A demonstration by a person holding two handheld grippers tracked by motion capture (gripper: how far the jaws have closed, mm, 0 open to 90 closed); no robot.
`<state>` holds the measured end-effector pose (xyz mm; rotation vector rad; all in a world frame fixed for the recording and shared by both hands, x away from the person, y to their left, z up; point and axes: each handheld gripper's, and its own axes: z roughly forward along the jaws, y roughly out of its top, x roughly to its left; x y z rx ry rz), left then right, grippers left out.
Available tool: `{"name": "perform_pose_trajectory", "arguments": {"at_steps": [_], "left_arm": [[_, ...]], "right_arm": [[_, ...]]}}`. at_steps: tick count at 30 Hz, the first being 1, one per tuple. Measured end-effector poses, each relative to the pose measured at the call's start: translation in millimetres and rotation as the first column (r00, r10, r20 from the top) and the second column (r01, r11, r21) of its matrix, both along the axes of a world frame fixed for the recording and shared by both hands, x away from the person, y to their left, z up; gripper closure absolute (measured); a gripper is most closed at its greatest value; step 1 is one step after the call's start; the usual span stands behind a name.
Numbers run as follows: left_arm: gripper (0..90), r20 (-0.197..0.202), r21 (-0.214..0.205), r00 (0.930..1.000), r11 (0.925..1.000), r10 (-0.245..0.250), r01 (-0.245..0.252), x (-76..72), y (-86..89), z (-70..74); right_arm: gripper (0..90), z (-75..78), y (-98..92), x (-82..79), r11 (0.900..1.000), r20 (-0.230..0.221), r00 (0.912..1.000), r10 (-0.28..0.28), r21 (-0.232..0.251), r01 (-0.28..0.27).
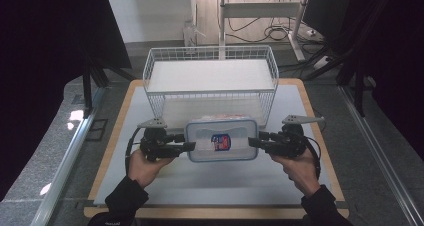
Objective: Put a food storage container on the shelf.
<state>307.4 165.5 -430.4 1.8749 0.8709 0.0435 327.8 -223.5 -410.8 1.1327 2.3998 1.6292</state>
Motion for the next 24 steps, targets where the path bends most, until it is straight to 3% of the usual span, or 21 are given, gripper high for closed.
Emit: {"name": "perform_pose_trajectory", "arguments": {"at_steps": [12, 24], "left_arm": [[50.5, 0.044, -0.002, 0.9986, 0.9996, 0.027, -0.027, 14.2, 11.5, 37.0], [50.5, 0.062, -0.009, 0.9973, 0.9992, 0.039, -0.038, 32.7, 24.1, 62.2]], "right_arm": [[52.6, 30.8, 10.5, 21.5, 0.9994, 0.026, 0.9996, 0.008, 0.034, -0.009], [52.5, 59.9, 23.5, 43.8, 0.999, 0.052, 0.9986, 0.008, 0.044, -0.01]]}}
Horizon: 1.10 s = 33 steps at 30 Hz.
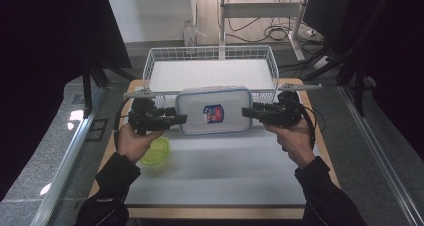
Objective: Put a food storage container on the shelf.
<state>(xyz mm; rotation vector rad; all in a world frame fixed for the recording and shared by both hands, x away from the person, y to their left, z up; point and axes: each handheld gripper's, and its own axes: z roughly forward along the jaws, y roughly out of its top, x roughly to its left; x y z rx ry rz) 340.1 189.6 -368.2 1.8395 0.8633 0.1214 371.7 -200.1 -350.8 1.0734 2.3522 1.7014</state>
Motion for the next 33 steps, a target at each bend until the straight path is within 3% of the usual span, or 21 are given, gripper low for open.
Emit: {"name": "perform_pose_trajectory", "arguments": {"at_steps": [15, 25, 33], "left_arm": [[50.8, 0.013, -0.019, 0.9997, 0.9996, 0.019, -0.019, 28.4, 15.3, 30.3], [51.6, 0.012, -0.037, 0.9993, 0.9987, 0.034, -0.034, 43.7, 19.6, 41.5], [51.6, -0.002, -0.04, 0.9989, 0.9981, 0.048, -0.048, 59.4, 20.9, 47.2]], "right_arm": [[52.6, 29.5, 14.7, 34.1, 0.9992, 0.003, 1.0, -0.003, 0.041, 0.003], [52.1, 33.0, 17.1, 54.7, 0.9962, -0.017, 0.9998, -0.007, 0.087, 0.008], [51.5, 38.4, 19.9, 71.7, 0.9951, -0.032, 0.9992, -0.024, 0.095, 0.027]]}}
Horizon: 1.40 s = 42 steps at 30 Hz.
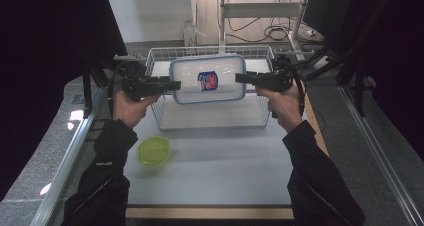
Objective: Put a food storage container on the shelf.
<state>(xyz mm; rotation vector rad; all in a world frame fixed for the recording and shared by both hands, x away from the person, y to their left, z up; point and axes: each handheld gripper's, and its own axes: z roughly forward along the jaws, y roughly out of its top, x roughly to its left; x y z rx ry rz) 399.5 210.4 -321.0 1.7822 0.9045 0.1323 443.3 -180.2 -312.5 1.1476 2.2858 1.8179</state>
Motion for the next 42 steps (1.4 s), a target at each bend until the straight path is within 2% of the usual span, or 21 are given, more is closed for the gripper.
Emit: {"name": "perform_pose_trajectory", "arguments": {"at_steps": [12, 17, 20, 21, 23, 28, 33, 36, 42], "left_arm": [[51.0, -0.012, -0.021, 0.9996, 0.9994, 0.025, -0.026, 21.8, 2.7, 3.6], [49.7, 0.006, -0.032, 0.9993, 0.9988, 0.037, -0.037, 28.8, 1.3, 1.0], [48.0, 0.014, -0.03, 0.999, 0.9987, 0.043, -0.042, 29.8, 0.2, 0.9], [47.2, 0.025, -0.013, 0.9985, 0.9987, 0.049, -0.049, 30.0, -1.4, 1.1], [46.3, 0.027, -0.007, 0.9983, 0.9986, 0.052, -0.052, 30.3, -2.2, 1.5], [44.8, 0.023, 0.006, 0.9977, 0.9979, 0.064, -0.064, 31.7, -4.7, 3.5], [43.9, 0.016, -0.023, 0.9967, 0.9966, 0.079, -0.079, 35.4, -3.9, 1.5], [42.3, 0.026, -0.001, 0.9952, 0.9956, 0.094, -0.094, 35.5, -4.8, 0.8], [41.2, 0.022, -0.011, 0.9954, 0.9956, 0.093, -0.093, 35.9, -4.7, -1.1]], "right_arm": [[51.0, 0.9, 4.1, 21.8, 0.9995, -0.043, 0.9989, -0.019, 0.025, 0.02], [50.5, 1.8, 4.1, 29.3, 0.9993, -0.055, 0.9981, -0.028, 0.023, 0.03], [50.7, 1.4, 3.3, 30.8, 0.999, -0.063, 0.9976, -0.028, 0.031, 0.03], [50.6, 0.6, 3.0, 31.5, 0.9986, -0.072, 0.997, -0.03, 0.042, 0.033], [50.2, 0.0, 2.8, 32.8, 0.9981, -0.078, 0.9964, -0.034, 0.048, 0.038], [48.1, -0.2, 5.3, 35.4, 0.9979, -0.068, 0.9964, -0.05, 0.038, 0.052], [47.9, 0.7, 7.8, 35.8, 0.9975, -0.06, 0.9959, -0.068, 0.017, 0.069], [48.0, 0.5, 7.9, 35.9, 0.9976, -0.058, 0.996, -0.068, 0.012, 0.069], [47.3, -2.3, 8.1, 37.1, 0.9973, -0.058, 0.9959, -0.07, 0.016, 0.071]]}}
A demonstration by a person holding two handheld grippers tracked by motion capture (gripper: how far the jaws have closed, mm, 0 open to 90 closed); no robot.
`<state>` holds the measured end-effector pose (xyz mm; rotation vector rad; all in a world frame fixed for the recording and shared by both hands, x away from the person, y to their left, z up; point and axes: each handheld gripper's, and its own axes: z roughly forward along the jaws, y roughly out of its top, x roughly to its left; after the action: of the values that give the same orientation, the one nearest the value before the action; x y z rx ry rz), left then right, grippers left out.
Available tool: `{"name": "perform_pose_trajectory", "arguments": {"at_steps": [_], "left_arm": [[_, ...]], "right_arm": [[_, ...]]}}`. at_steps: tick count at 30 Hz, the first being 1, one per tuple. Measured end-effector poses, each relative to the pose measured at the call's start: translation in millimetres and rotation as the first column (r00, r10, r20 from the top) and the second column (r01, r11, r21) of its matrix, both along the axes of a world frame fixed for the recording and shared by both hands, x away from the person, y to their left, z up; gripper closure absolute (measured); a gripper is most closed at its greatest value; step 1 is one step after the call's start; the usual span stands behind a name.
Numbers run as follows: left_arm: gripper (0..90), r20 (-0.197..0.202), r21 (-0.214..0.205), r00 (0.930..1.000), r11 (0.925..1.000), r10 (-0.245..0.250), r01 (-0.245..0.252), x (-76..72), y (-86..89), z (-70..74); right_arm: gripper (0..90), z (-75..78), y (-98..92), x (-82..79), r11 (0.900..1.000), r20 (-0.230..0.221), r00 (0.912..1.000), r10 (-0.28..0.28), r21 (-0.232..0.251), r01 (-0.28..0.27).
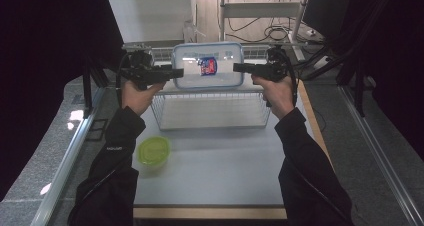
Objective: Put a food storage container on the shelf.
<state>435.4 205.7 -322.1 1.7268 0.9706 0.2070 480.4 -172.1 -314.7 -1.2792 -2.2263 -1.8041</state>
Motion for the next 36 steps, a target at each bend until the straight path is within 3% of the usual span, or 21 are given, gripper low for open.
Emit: {"name": "perform_pose_trajectory", "arguments": {"at_steps": [5, 7, 9, 15, 17, 23, 26, 27, 28, 30, 31, 32, 33, 34, 35, 36], "left_arm": [[39.4, -0.017, 0.04, 0.9999, 0.9992, 0.002, -0.001, 2.5, -4.3, -5.8], [38.7, -0.014, 0.039, 0.9998, 0.9992, 0.013, -0.012, 2.9, -6.3, -7.2], [39.6, -0.033, 0.003, 0.9994, 0.9999, 0.015, -0.015, 6.8, -5.7, -8.3], [38.4, -0.021, 0.007, 0.9996, 0.9998, 0.021, -0.021, 5.9, -7.3, -8.4], [34.8, -0.022, -0.008, 0.9996, 0.9998, 0.018, -0.018, 6.5, -7.7, -9.1], [32.0, -0.014, -0.072, 0.9992, 0.9967, 0.037, -0.038, 8.2, -3.6, -7.3], [30.7, 0.004, -0.034, 0.9993, 0.9987, 0.038, -0.038, 5.7, -5.0, -4.9], [30.8, 0.033, 0.002, 0.9984, 0.999, 0.045, -0.045, -0.2, -6.1, -3.8], [31.2, 0.047, 0.012, 0.9977, 0.9987, 0.049, -0.05, -4.6, -5.7, -3.7], [35.6, 0.06, 0.025, 0.997, 0.9984, 0.05, -0.051, -9.7, -4.5, -3.6], [38.7, 0.094, 0.043, 0.9949, 0.9982, 0.037, -0.042, -20.8, -1.6, -5.3], [43.5, 0.094, 0.043, 0.9949, 0.9982, 0.037, -0.042, -20.8, -1.6, -5.3], [49.6, 0.115, 0.047, 0.9932, 0.9985, 0.021, -0.027, -31.1, -0.1, -9.5], [54.6, 0.115, 0.047, 0.9932, 0.9985, 0.021, -0.027, -31.1, -0.1, -9.5], [60.4, 0.121, 0.046, 0.9925, 0.9989, -0.012, 0.007, -37.3, -2.3, -16.2], [65.4, 0.121, 0.046, 0.9925, 0.9989, -0.012, 0.007, -37.3, -2.3, -16.2]], "right_arm": [[45.5, -1.2, 0.1, 0.9, 1.0, -0.004, 1.0, -0.001, -0.007, 0.001], [43.9, -2.3, 0.0, 1.8, 1.0, -0.017, 0.9998, -0.004, -0.006, 0.004], [44.0, -3.8, -1.1, 3.2, 0.9999, -0.028, 0.9996, -0.007, 0.012, 0.007], [43.5, -3.5, -2.4, 7.0, 0.9999, -0.038, 0.9993, -0.001, 0.016, 0.001], [42.9, -3.0, -2.0, 7.5, 0.9997, -0.032, 0.9993, -0.022, 0.01, 0.022], [44.3, -0.6, 4.4, 5.9, 0.9961, 0.016, 0.998, -0.061, -0.063, 0.062], [45.9, -0.2, 3.4, 5.3, 0.9962, 0.023, 0.9977, -0.065, -0.056, 0.066], [46.4, 0.9, 2.1, 2.4, 0.9947, 0.039, 0.9962, -0.078, -0.065, 0.08], [46.6, 2.0, 0.6, -0.3, 0.9933, 0.053, 0.995, -0.084, -0.075, 0.088], [48.8, 4.1, -3.5, -7.7, 0.9906, 0.087, 0.9924, -0.087, -0.098, 0.096], [51.9, 5.1, -6.5, -13.1, 0.9883, 0.116, 0.9894, -0.088, -0.114, 0.101], [51.9, 5.1, -6.5, -13.1, 0.9883, 0.116, 0.9894, -0.088, -0.114, 0.101], [61.4, 5.6, -11.6, -25.6, 0.9825, 0.179, 0.9788, -0.099, -0.138, 0.124], [61.4, 5.6, -11.6, -25.6, 0.9825, 0.179, 0.9788, -0.099, -0.138, 0.124], [72.6, 2.2, -12.7, -34.3, 0.9803, 0.212, 0.9745, -0.075, -0.164, 0.111], [76.8, -0.8, -11.2, -37.0, 0.9798, 0.212, 0.9758, -0.053, -0.178, 0.092]]}}
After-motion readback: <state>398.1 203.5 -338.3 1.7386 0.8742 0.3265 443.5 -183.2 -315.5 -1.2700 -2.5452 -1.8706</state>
